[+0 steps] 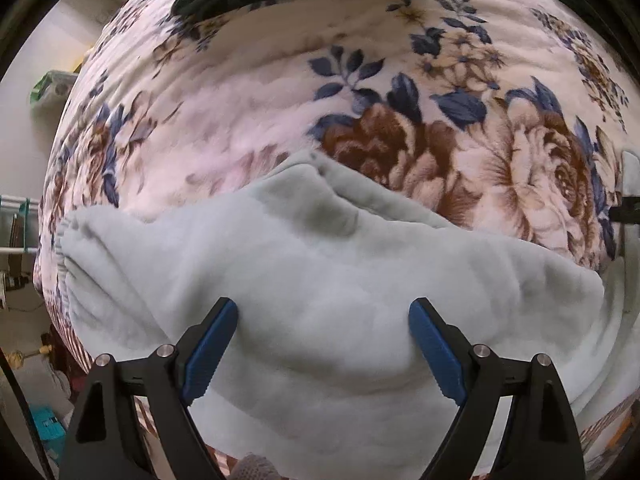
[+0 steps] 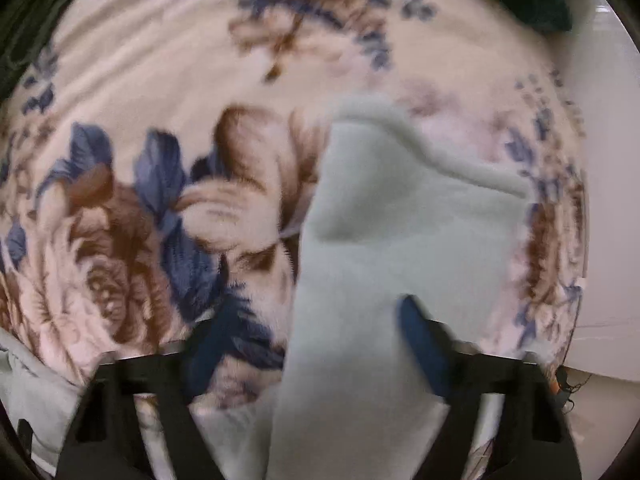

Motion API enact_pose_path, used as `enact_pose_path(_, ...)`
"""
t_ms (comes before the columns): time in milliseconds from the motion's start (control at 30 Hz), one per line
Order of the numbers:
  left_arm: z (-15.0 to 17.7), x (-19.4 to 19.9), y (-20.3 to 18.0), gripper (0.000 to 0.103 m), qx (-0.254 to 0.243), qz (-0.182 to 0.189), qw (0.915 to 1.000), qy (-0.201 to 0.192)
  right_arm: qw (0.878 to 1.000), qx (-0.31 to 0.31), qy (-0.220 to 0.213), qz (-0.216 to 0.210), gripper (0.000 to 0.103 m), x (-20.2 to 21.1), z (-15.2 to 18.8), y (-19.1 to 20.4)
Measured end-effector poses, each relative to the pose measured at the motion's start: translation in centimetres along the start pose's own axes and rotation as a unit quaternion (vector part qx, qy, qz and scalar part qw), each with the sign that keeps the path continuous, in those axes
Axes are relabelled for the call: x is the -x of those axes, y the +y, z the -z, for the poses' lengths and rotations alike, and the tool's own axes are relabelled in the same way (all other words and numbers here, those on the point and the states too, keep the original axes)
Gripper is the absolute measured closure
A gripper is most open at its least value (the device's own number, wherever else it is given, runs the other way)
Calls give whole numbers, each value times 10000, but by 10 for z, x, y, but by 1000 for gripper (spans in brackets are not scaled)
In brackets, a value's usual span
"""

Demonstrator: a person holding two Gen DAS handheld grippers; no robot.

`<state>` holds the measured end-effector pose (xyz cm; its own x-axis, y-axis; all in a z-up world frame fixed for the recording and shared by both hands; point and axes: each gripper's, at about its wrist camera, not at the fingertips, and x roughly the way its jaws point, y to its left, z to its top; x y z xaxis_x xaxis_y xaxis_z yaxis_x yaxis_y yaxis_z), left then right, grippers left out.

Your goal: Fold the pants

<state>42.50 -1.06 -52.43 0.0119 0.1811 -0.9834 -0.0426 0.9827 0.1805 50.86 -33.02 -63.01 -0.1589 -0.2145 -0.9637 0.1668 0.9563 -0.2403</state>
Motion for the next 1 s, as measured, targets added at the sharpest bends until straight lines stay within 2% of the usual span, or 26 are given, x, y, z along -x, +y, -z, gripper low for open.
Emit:
enact_pose_path(33, 1, 1, -2, 15, -54, 14, 10000, 12, 9999, -59, 91, 30, 69, -7, -1, -3)
enact_pose_path(67, 3, 2, -4, 15, -75, 42, 10000, 22, 9997, -243, -39, 20, 87, -6, 1, -11)
enact_pose_path(100, 5, 3, -5, 15, -90, 86, 9999, 45, 9989, -429, -146, -145, 92, -1, 5, -20)
enact_pose_path(167, 10, 7, -9, 15, -98, 244, 9996, 111, 9890, -1168, -394, -823, 94, 17, 25, -60)
enact_pose_path(200, 14, 9, -11, 15, -110, 328, 9993, 149, 9833, -1439, -514, -986, 94, 25, 36, -76)
enact_pose_path(267, 21, 13, -16, 15, -134, 522, 9983, 219, 9640, -2162, -789, -1331, 94, 46, 74, -122)
enact_pose_path(333, 29, 17, -21, 15, -195, 674, 9972, 246, 9402, -2922, -924, -1485, 94, 57, 120, -171)
enact_pose_path(367, 32, 19, -25, 15, -241, 707, 9969, 245, 9210, -3452, -928, -1546, 94, 57, 155, -200)
enact_pose_path(433, 42, 24, -35, 15, -377, 783, 9960, 221, 8943, -4107, -815, -1576, 94, 45, 200, -233)
enact_pose_path(500, 49, 26, -44, 15, -495, 775, 9956, 202, 8769, -4482, -617, -1621, 94, 17, 233, -254)
enact_pose_path(600, 57, 23, -59, 15, -640, 755, 9947, 290, 8648, -4717, -287, -1700, 94, -29, 258, -261)
enact_pose_path(667, 60, 24, -66, 15, -681, 762, 9943, 316, 8537, -4865, -216, -1845, 94, -51, 272, -263)
enact_pose_path(733, 62, 27, -69, 15, -712, 766, 9942, 262, 8427, -5020, -326, -1918, 95, -47, 283, -268)
enact_pose_path(867, 66, 37, -77, 15, -785, 748, 9939, 180, 8344, -5134, -641, -1897, 95, -18, 304, -283)
enact_pose_path(967, 70, 41, -82, 15, -798, 733, 9940, 161, 8435, -4987, -571, -1913, 95, -26, 301, -290)
enact_pose_path(1000, 72, 41, -83, 15, -797, 728, 9940, 161, 8520, -4823, -458, -1984, 94, -39, 294, -289)
